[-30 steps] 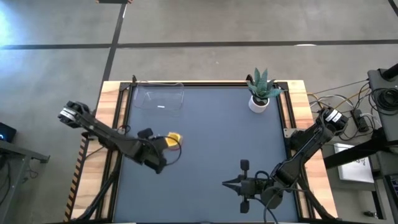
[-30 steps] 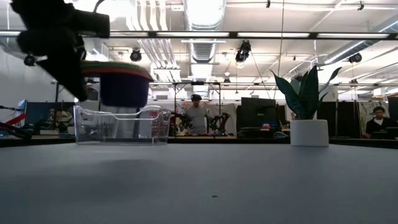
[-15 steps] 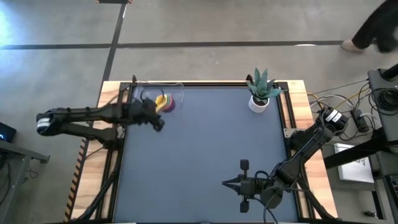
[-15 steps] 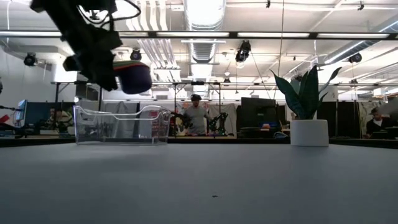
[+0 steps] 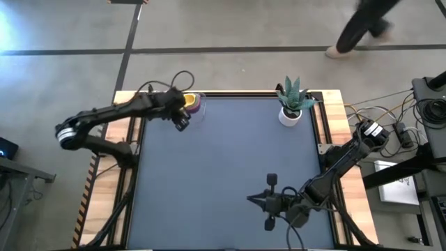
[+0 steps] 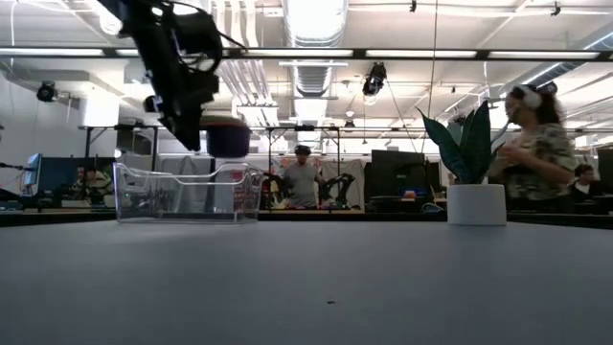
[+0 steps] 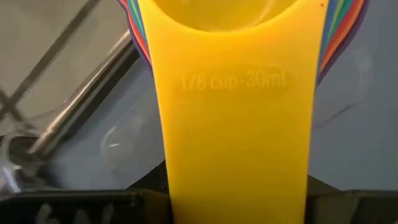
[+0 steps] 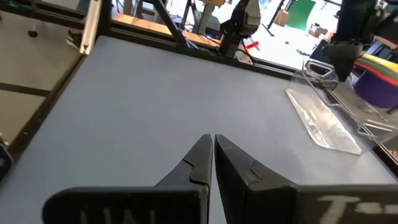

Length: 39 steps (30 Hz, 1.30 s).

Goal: Nest measuring cups in basket
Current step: Put the nest measuring cups into the transparent bin

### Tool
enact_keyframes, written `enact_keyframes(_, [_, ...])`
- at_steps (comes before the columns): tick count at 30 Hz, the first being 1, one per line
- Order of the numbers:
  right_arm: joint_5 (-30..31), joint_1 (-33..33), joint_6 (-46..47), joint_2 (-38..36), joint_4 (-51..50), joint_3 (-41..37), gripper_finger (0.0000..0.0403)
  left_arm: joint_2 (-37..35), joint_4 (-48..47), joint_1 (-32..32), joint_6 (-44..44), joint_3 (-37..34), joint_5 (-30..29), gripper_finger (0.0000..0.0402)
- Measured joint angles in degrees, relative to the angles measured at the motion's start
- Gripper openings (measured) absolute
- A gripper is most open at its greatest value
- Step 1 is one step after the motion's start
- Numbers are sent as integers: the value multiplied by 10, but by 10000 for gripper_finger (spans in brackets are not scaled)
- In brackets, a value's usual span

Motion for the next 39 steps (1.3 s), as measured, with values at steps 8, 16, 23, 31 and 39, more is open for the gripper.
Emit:
enact_keyframes(8, [0, -2, -1, 0, 0, -5, 9, 108, -78, 58, 100, 61, 0, 103])
enact_keyframes(16, [0, -7, -14, 0, 0, -5, 9, 119, 8, 96, 192, 32, 83, 103])
enact_keyframes(23, [0, -8, -25, 0, 0, -5, 9, 119, 44, 149, 254, -21, 129, 103])
enact_keyframes(31, [0, -16, -35, 0, 0, -5, 9, 118, 154, 181, 280, -96, 175, 103])
enact_keyframes(39, [0, -19, -38, 0, 1, -5, 9, 120, 186, 181, 283, -118, 193, 103])
